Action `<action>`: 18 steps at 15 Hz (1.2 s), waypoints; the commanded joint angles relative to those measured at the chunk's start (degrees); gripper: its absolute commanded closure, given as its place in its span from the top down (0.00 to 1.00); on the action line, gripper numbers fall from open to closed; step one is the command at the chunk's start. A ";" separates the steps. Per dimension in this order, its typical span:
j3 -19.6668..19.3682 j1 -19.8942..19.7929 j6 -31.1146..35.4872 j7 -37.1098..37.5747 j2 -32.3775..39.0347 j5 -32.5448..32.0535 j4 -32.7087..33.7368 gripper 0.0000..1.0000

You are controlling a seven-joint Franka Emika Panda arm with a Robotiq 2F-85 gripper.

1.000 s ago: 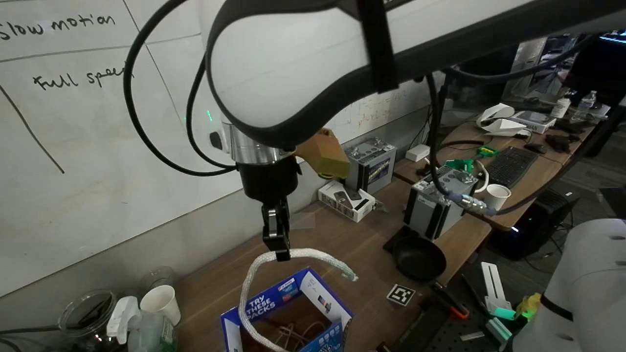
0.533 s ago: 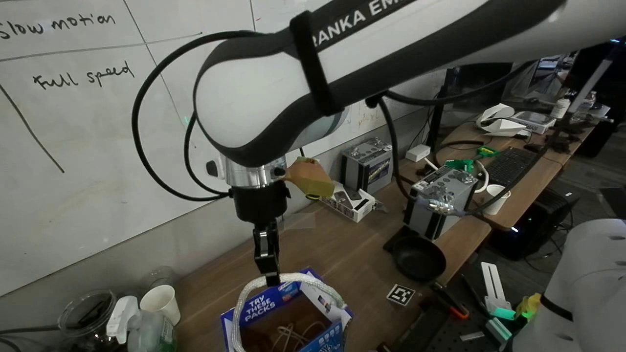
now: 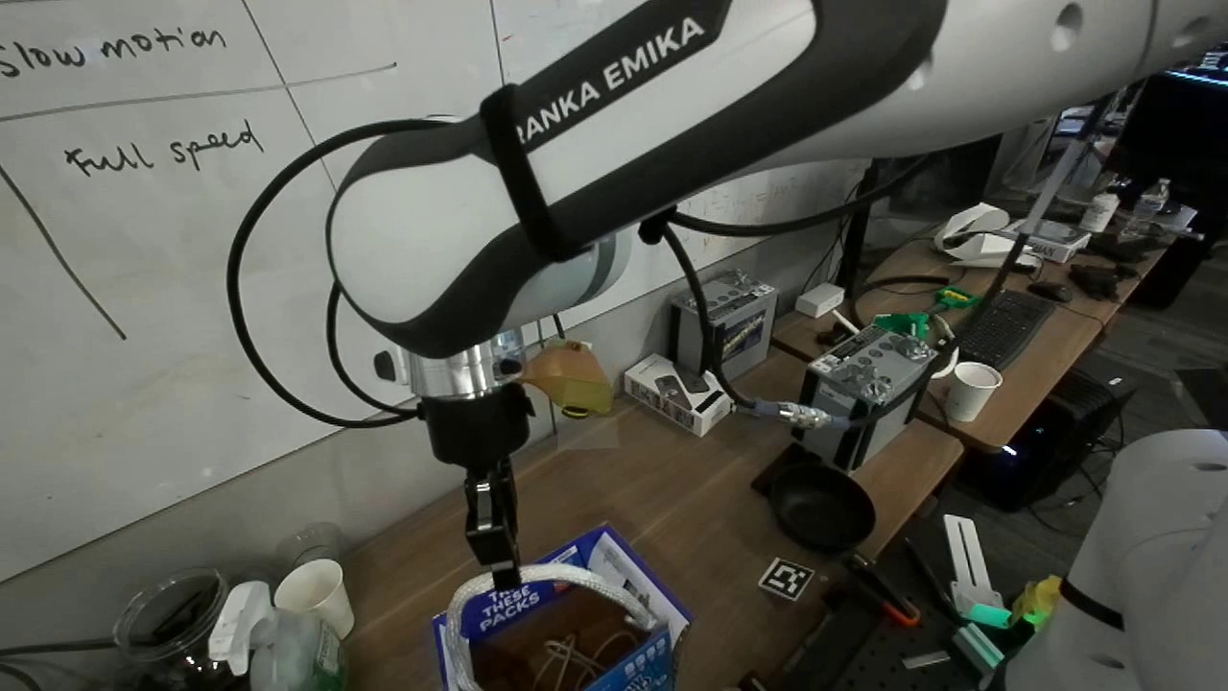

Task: Pick the white ropes and put them in the carton box

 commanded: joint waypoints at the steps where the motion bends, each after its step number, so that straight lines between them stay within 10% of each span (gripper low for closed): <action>1: 1.04 -1.00 -0.61 -1.76 4.17 1.29 4.31 0.12; 18: 1.45 -3.78 -0.91 -5.08 7.30 3.62 5.52 0.12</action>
